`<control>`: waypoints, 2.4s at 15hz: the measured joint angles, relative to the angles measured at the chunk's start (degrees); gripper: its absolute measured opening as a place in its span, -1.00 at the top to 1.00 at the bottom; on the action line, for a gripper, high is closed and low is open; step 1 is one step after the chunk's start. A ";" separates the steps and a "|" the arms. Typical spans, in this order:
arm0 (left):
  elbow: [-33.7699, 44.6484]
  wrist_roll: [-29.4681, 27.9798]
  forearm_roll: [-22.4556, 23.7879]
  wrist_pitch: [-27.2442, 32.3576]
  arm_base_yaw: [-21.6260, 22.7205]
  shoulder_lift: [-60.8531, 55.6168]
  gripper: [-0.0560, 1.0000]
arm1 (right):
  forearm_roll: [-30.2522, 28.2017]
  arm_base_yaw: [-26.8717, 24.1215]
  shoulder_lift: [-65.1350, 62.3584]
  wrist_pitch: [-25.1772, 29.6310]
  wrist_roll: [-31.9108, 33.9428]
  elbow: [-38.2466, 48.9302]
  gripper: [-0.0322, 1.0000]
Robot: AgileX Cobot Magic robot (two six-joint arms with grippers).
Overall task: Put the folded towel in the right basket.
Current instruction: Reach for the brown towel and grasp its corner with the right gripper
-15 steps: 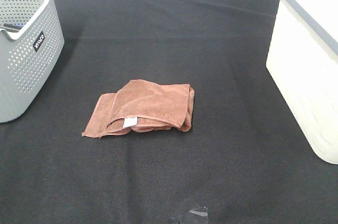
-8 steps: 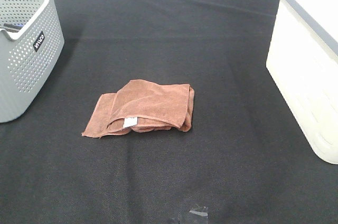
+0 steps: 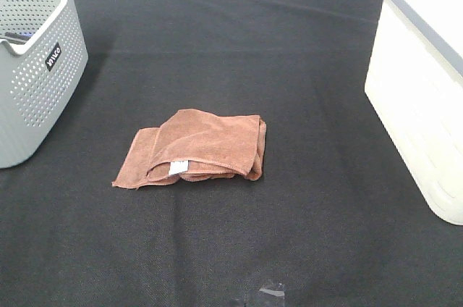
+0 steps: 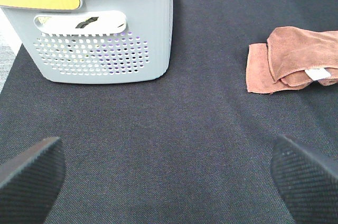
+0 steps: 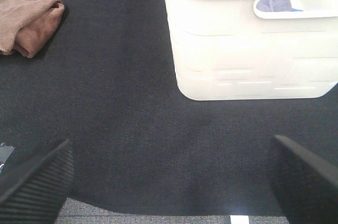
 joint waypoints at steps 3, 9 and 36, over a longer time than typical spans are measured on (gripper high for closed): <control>0.00 0.00 0.00 0.00 0.00 0.00 -0.98 | 0.00 0.00 0.00 0.00 0.00 0.00 -0.89; 0.00 0.00 0.00 0.00 0.00 0.00 -0.98 | 0.00 0.00 0.00 0.00 0.00 0.00 -0.89; 0.00 0.00 0.00 0.00 0.00 0.00 -0.98 | 0.00 0.00 0.00 0.00 0.00 0.00 -0.89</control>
